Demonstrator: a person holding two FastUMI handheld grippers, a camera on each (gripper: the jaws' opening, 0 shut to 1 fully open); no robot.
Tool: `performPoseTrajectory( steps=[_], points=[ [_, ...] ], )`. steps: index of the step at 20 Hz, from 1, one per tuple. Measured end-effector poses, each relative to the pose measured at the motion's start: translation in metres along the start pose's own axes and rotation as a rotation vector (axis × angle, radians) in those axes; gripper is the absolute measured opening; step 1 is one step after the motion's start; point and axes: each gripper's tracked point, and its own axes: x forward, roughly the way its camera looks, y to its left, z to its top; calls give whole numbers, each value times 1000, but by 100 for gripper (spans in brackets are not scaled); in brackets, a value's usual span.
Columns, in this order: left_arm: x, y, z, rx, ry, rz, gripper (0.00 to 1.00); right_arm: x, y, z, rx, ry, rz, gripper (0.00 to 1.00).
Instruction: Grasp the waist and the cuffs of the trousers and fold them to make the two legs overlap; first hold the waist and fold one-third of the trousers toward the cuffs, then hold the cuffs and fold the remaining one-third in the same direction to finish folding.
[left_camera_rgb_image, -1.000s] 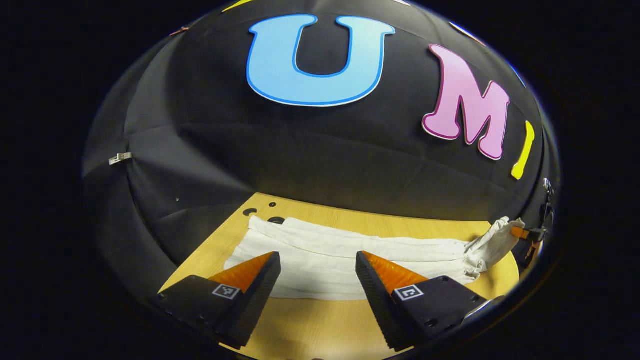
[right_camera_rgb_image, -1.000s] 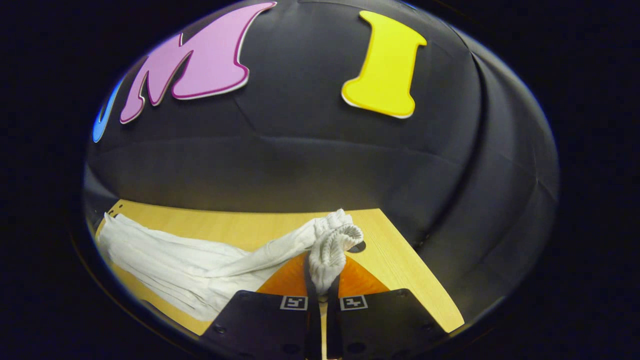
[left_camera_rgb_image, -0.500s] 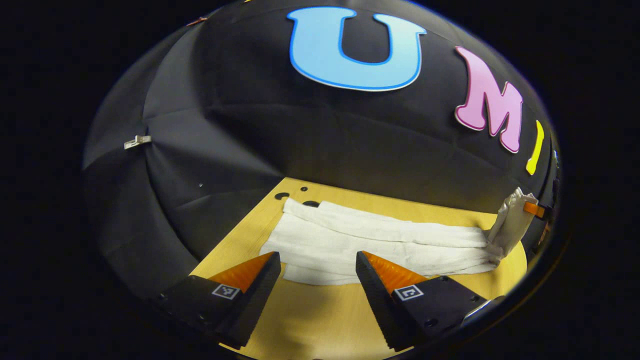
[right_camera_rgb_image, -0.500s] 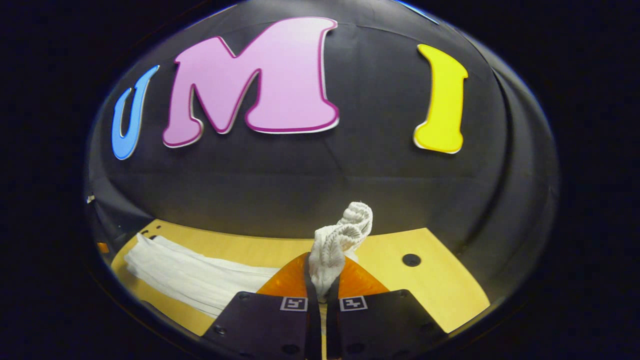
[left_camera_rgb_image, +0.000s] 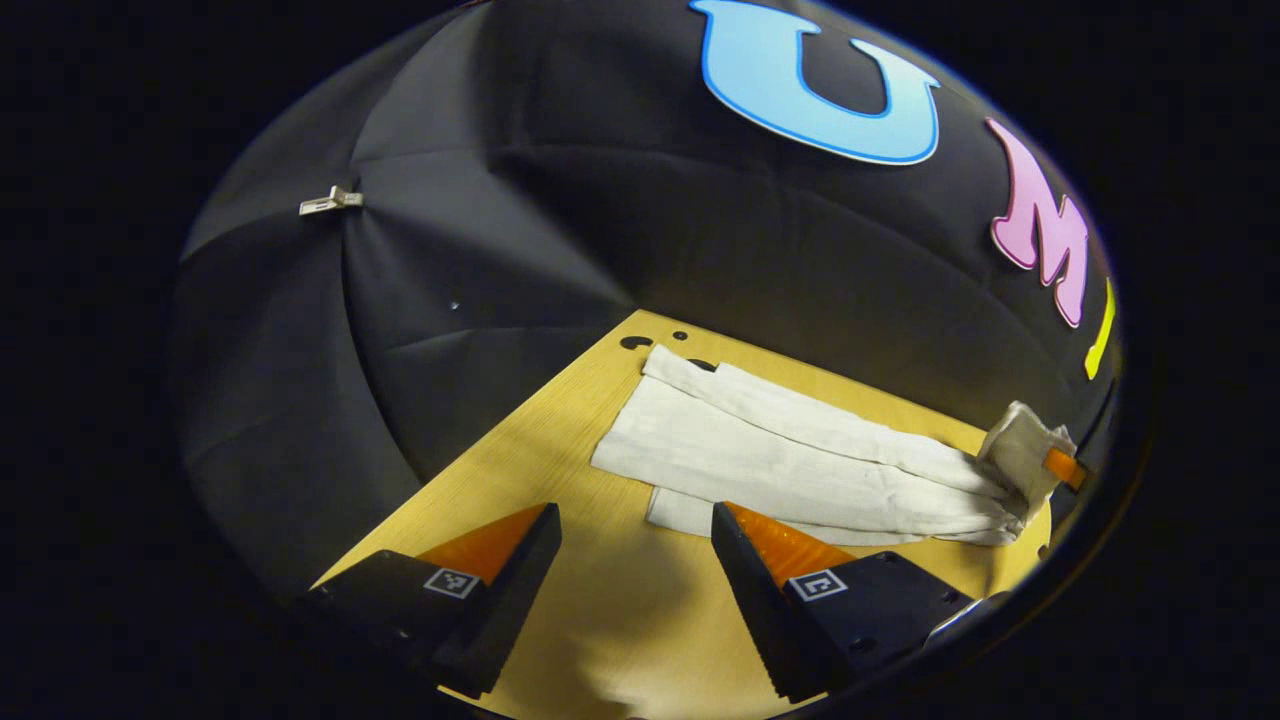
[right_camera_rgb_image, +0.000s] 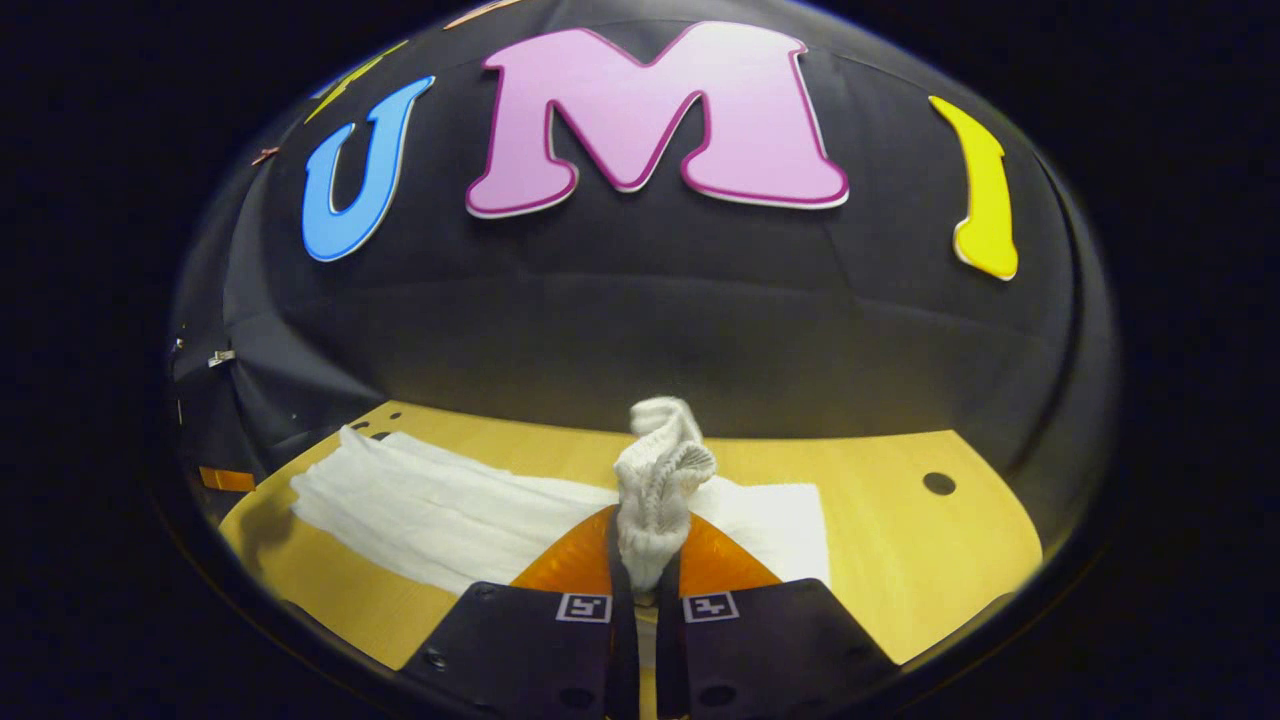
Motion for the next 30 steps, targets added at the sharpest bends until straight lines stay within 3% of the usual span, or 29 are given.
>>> performPoseTrajectory(
  steps=[3, 8, 9, 10, 13, 17, 20, 22, 25, 28, 30],
  points=[
    [9, -4, -4, 17, 12, 1, 96, 8, 13, -39, -9, 86, 5, 16],
    [25, -30, -12, 47, 48, -22, 96, 2, 54, -77, -19, 120, 54, 25],
    [28, -34, -11, 56, 47, -22, 96, 3, 63, -85, -1, 138, 75, 36],
    [31, -40, -9, 60, 48, -24, 96, 4, 71, -92, 20, 163, 99, 40],
    [39, -56, -7, 65, 47, -25, 96, -1, 87, -105, 60, 180, 134, 100],
    [57, -63, -1, 27, 41, -4, 96, -25, 79, -99, 15, 133, 82, 99],
    [72, -50, -1, 35, 52, 78, 96, -52, 68, -119, -23, 152, 25, 99],
    [83, -41, -6, 31, 89, 139, 96, -77, 72, -135, -43, 153, 31, 99],
    [99, -41, -18, 17, 137, 152, 96, -105, 78, -153, -1, 179, 46, 99],
    [107, -48, -21, 102, 149, 161, 99, -126, 78, -170, 17, 197, 52, 99],
    [115, -56, -18, 109, 141, 145, 93, -136, 72, -174, -9, 199, 43, 99]
  ],
)
